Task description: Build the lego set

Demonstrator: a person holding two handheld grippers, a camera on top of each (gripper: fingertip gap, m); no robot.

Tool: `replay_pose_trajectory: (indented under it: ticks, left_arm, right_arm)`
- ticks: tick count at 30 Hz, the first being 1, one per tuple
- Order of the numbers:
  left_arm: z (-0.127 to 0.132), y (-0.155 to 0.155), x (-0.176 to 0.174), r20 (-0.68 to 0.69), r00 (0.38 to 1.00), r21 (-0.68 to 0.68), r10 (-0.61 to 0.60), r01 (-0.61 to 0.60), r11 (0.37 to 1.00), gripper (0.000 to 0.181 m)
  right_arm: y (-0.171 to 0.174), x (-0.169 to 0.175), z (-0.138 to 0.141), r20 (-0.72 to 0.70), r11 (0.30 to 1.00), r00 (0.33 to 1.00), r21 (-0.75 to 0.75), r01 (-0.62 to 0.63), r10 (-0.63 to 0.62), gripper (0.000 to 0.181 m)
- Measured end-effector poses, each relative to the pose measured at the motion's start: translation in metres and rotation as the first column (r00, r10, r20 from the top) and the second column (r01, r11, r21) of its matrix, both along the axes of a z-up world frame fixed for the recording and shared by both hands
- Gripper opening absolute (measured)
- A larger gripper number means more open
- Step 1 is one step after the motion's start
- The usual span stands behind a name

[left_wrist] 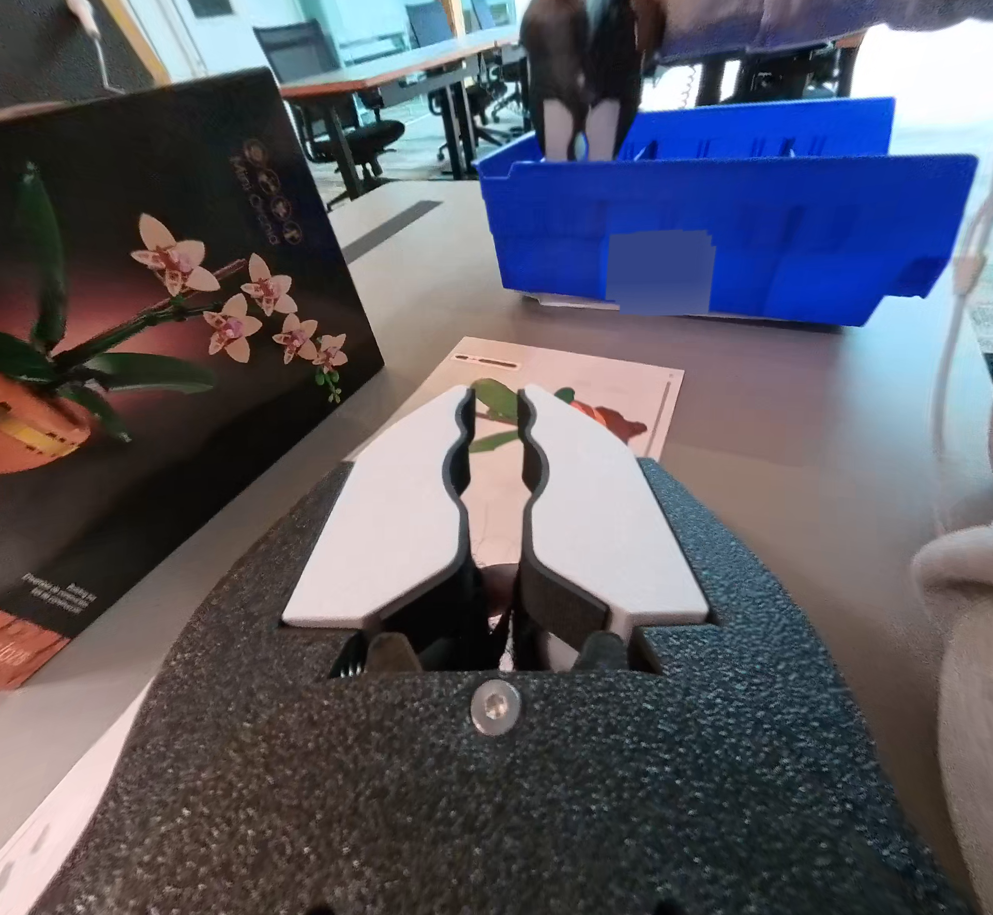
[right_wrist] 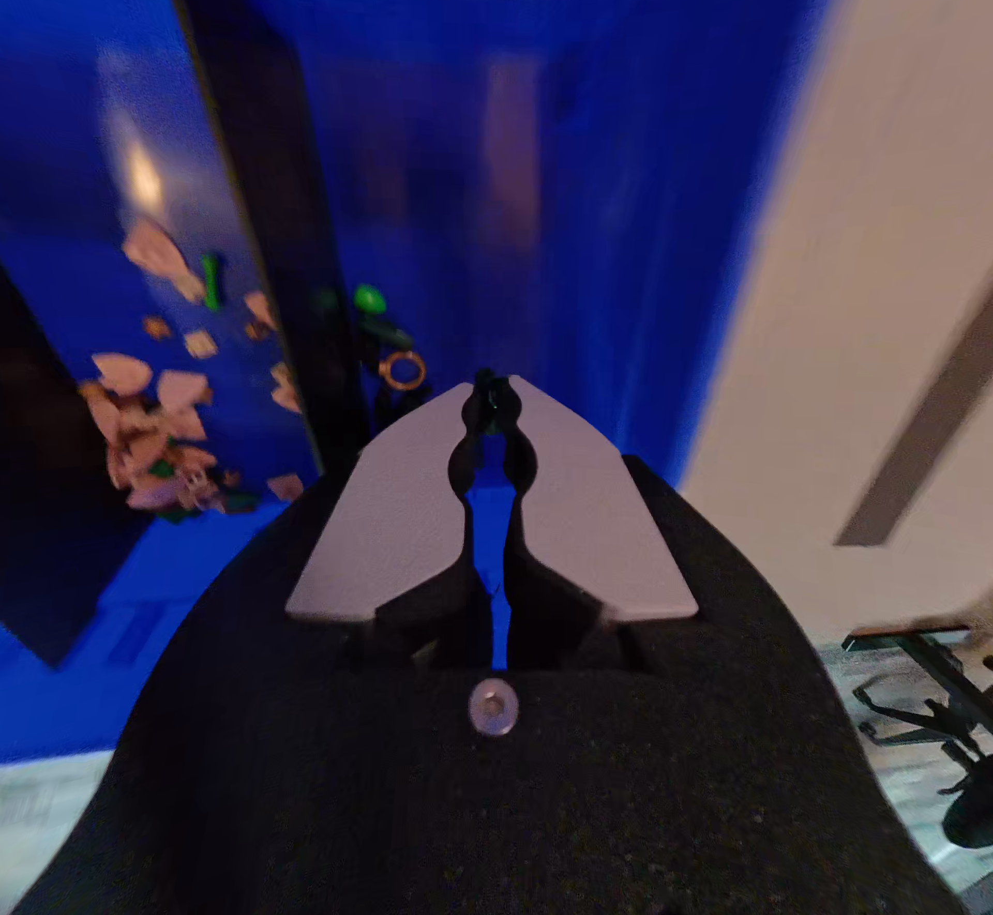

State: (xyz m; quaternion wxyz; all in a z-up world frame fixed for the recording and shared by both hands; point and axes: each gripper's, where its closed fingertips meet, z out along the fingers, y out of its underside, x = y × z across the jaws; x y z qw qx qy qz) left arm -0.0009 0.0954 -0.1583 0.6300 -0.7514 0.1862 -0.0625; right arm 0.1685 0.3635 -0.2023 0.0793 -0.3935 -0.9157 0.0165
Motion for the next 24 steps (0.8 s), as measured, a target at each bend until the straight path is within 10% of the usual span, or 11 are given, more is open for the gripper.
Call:
replay_pose_trajectory:
  ticks: [4,9,15,24]
  left_arm:
    - [-0.015,-0.029,0.000,-0.030,1.000,-0.090,-0.009,0.006,0.996,0.017]
    - [-0.041,-0.070,0.002,-0.101,0.995,-0.186,-0.026,0.007,0.983,0.018]
    - [-0.055,-0.105,-0.011,-0.134,0.991,-0.200,-0.015,-0.013,0.980,0.018]
    - [-0.056,-0.120,-0.052,-0.245,0.968,-0.143,0.057,-0.095,0.985,0.017]
  right_arm:
    - [-0.063,-0.047,0.074,-0.363,0.995,0.928,-0.064,0.072,-0.091,0.005]
    - [-0.222,-0.098,0.116,-0.561,0.937,0.796,-0.349,0.020,-0.227,0.005]
    - [-0.359,-0.151,0.031,-0.422,0.796,0.841,-0.605,0.015,-0.337,0.005]
    - [-0.373,-0.181,-0.024,-0.270,0.785,0.861,-0.584,0.209,-0.430,0.005]
